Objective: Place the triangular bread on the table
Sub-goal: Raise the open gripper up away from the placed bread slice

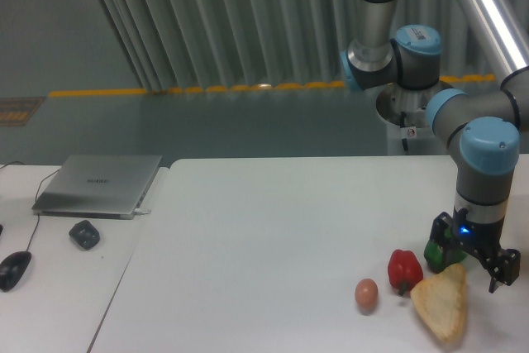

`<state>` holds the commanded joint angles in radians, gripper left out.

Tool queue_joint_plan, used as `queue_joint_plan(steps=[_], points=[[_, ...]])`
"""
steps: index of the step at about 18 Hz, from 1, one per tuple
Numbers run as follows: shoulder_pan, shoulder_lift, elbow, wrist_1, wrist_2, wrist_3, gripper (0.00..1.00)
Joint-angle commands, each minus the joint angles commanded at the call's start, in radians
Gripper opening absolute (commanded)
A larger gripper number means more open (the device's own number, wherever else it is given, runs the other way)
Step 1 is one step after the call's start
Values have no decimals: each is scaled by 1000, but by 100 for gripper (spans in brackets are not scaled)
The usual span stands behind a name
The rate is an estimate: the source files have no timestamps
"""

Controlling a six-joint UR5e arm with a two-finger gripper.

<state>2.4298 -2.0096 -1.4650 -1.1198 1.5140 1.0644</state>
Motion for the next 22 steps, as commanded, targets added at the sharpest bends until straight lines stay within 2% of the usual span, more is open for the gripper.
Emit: queue_joint_plan(steps=[4, 8, 11, 22], points=[[0, 3, 12, 0, 0, 55, 100], [-2, 18, 32, -2, 89, 263, 100], [0, 32, 32, -3, 107, 403, 100], [9, 71, 32, -20, 107, 444, 100]])
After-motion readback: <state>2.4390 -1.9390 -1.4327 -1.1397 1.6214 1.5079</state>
